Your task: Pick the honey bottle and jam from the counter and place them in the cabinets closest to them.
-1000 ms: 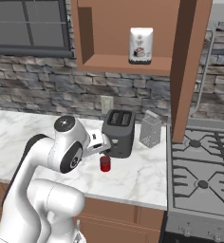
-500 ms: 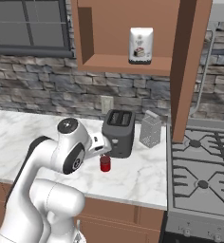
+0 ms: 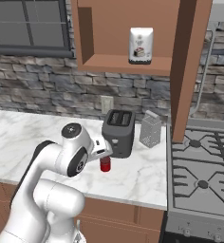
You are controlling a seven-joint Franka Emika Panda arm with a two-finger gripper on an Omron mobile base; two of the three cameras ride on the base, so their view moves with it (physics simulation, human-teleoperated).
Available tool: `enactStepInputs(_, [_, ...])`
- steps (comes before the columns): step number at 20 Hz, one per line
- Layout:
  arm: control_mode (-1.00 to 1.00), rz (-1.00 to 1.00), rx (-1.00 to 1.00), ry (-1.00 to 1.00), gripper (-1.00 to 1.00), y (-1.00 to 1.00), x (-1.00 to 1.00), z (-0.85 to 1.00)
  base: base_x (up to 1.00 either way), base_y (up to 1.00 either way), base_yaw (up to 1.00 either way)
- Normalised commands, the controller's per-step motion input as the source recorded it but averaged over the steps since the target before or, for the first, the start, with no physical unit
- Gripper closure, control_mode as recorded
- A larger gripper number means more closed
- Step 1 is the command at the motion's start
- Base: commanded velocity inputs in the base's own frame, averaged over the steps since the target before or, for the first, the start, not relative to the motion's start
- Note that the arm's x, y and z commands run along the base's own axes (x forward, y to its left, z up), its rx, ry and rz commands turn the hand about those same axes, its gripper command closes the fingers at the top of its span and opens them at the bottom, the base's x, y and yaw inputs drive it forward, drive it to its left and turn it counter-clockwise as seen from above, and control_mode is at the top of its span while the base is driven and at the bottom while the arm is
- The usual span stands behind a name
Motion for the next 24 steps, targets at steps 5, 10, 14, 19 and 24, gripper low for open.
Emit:
enactStepInputs(5, [-1.0, 0.0, -0.01, -0.01, -1.0, 0.0, 0.23, -0.25, 0.0, 0.0, 0.0])
enactStepInputs(10, [-1.0, 0.0, 0.0, -0.01, -1.0, 0.0, 0.29, -0.21, 0.0, 0.0, 0.0])
enactStepInputs(14, [-1.0, 0.0, 0.0, 0.0, -1.0, -0.01, 0.28, -0.17, 0.0, 0.0, 0.0])
enactStepInputs(19, [-1.0, 0.0, 0.0, 0.0, -1.0, 0.0, 0.12, -0.15, 0.0, 0.0, 0.0])
enactStepInputs(24, [-1.0, 0.0, 0.0, 0.0, -1.0, 0.0, 0.06, -0.09, 0.0, 0.0, 0.0])
